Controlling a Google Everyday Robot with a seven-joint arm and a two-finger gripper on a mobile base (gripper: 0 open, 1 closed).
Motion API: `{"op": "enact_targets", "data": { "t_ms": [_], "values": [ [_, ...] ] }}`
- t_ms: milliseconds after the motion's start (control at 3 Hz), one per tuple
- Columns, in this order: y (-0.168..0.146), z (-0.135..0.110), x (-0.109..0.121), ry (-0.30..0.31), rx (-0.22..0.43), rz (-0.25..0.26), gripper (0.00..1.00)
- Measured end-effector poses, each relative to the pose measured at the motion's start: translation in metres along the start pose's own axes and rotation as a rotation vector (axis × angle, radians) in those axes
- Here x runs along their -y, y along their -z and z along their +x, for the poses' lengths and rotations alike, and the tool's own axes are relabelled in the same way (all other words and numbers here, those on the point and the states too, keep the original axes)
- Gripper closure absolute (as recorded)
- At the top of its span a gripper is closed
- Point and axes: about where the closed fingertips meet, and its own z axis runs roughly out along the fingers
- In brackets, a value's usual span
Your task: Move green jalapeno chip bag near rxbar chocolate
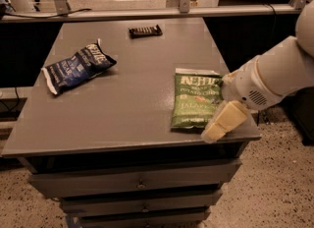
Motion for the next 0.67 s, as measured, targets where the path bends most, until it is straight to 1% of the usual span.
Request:
{"op": "enact_targets", "data": {
  "t_ms": [333, 667],
  "values": [
    [-0.0178, 0.0096, -0.0064, -0.047, 0.004, -0.02, 0.15],
    [-0.025, 0.0146, -0.0063, -0.072, 0.011, -0.022, 0.39]
  ]
}}
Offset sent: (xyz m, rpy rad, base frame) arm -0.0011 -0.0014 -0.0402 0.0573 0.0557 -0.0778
